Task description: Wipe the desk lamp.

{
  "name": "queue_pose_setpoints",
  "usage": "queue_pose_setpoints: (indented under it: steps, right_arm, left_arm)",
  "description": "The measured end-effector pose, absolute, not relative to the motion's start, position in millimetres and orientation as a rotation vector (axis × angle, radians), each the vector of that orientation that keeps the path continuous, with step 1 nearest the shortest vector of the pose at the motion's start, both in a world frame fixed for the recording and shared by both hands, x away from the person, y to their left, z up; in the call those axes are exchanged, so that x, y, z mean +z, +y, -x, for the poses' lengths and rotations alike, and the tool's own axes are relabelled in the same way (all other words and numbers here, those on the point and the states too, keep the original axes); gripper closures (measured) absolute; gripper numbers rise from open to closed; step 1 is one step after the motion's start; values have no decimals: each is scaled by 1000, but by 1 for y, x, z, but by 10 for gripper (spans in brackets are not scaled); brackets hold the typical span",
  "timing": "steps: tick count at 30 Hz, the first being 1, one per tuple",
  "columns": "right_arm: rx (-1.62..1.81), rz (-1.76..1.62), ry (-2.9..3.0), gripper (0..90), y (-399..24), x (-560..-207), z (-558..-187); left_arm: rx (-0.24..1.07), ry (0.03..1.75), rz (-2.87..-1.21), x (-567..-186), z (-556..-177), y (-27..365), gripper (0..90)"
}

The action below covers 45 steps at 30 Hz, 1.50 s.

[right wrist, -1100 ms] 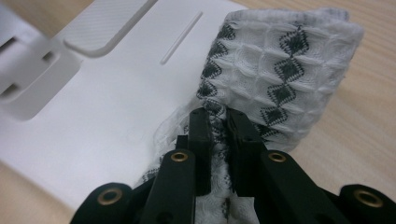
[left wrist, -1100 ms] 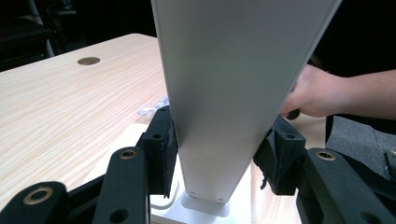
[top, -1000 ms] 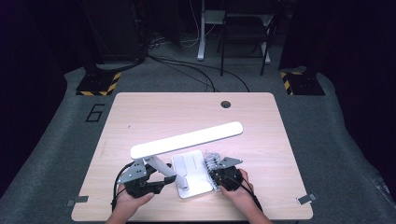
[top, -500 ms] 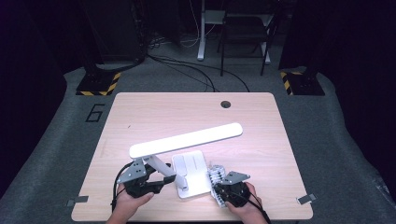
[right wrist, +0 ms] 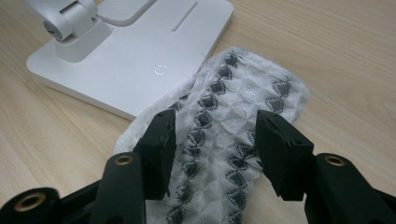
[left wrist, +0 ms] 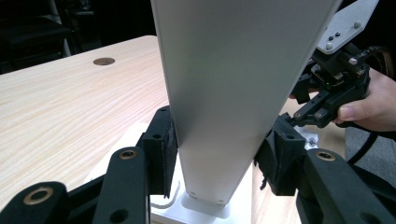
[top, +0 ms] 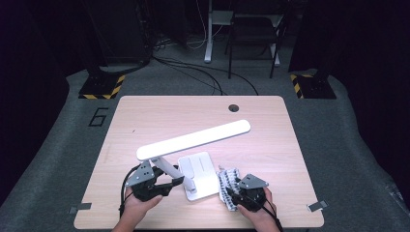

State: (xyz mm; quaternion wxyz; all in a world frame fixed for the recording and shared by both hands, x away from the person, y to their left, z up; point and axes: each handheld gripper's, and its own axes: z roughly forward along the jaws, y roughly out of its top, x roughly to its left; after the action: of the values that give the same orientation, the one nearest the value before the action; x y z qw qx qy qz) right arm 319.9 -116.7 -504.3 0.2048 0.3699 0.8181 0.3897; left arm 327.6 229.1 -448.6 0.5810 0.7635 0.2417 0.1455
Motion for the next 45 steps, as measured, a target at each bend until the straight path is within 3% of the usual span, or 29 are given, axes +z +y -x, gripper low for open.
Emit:
queue_pose_setpoints:
  steps: [5,12,22,25,32,40,45]
  right_arm:
    - [1143,-1054,2261,488,-130,-499,-320]
    - [1160,-1084,2296,599,-147,-493,-304]
    - [1108,-1027,2457,635,-129,-507,-297]
    - [1135,-999,2475,583,-118,-507,-297]
    - [1081,-805,2391,350,-107,-503,-299]
    - [1081,-865,2403,186,-109,-511,-317]
    - [1069,-898,2435,160,-106,-516,-325]
  left_arm:
    - [339,574,-1777,-449,-330,229,530]
    - [340,572,-1777,-449,-331,229,530]
    - [360,586,-1772,-449,-336,225,530]
    - [358,583,-1777,-449,-338,225,530]
    - [348,580,-1780,-449,-338,226,530]
    - [350,583,-1772,-449,-338,225,529]
    - [346,584,-1771,-449,-339,226,529]
